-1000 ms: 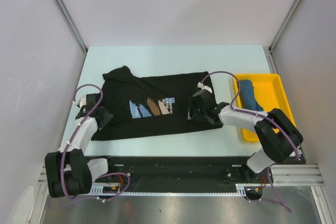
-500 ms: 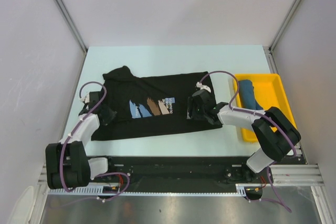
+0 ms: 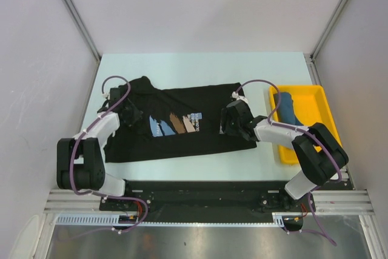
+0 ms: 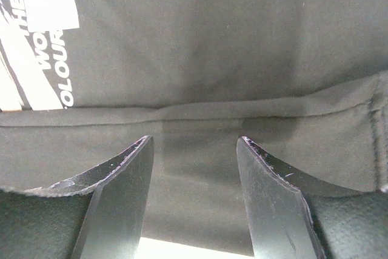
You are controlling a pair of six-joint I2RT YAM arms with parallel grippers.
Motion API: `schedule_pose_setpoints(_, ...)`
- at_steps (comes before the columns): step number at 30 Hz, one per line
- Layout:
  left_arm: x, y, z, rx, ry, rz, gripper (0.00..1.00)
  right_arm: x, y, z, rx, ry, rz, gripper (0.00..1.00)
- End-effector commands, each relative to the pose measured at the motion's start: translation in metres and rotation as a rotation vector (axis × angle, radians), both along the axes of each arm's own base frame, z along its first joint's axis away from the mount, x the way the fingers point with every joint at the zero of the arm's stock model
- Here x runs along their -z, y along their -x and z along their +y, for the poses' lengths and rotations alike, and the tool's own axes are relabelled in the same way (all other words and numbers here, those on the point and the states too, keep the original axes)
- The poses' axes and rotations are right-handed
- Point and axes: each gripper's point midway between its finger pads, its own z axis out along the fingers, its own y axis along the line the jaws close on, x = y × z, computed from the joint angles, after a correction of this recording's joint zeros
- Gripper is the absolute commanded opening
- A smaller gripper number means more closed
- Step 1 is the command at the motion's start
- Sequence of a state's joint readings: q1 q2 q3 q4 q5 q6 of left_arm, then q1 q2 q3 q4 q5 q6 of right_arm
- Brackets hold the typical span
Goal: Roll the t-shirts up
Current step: Fold the T-shirt at the center of the board.
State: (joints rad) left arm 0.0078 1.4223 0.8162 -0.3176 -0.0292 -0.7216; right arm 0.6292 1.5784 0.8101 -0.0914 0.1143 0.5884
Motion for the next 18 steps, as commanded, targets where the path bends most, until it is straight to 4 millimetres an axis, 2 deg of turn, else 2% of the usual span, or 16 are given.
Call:
schedule_pose_setpoints(1, -0.019, -0.034, -0.029, 0.14, 0.037, -0.08, 0.0, -0.024, -0.021, 0.009, -0.004, -0.026, -0.077, 0.62)
schedule_pose_setpoints(3, -0.011, -0.037, -0.035, 0.189, 0.039, -0.059, 0.01, -0.025, -0.023, 0.009, -0.002, -0.024, -0.08, 0.62)
schedule_pose_setpoints(6, -0.009, -0.042, -0.045, 0.244, 0.038, -0.056, 0.02, -0.025, -0.025, 0.01, 0.002, -0.021, -0.079, 0.62)
schedule_pose_setpoints(14, 0.002, -0.037, -0.067, 0.37, 0.055, -0.041, 0.13, -0.024, -0.028, 0.009, 0.02, -0.008, -0.078, 0.62)
schedule_pose_setpoints(15, 0.002, -0.037, -0.069, 0.382, 0.051, -0.04, 0.18, -0.025, -0.027, 0.01, 0.017, -0.008, -0.078, 0.62)
schedule_pose_setpoints(17, 0.0, -0.037, -0.073, 0.414, 0.045, -0.052, 0.23, -0.025, -0.029, 0.01, 0.02, -0.008, -0.08, 0.62)
schedule_pose_setpoints(18, -0.003, -0.037, -0.076, 0.432, 0.056, -0.061, 0.3, -0.026, -0.029, 0.01, 0.023, -0.007, -0.081, 0.63)
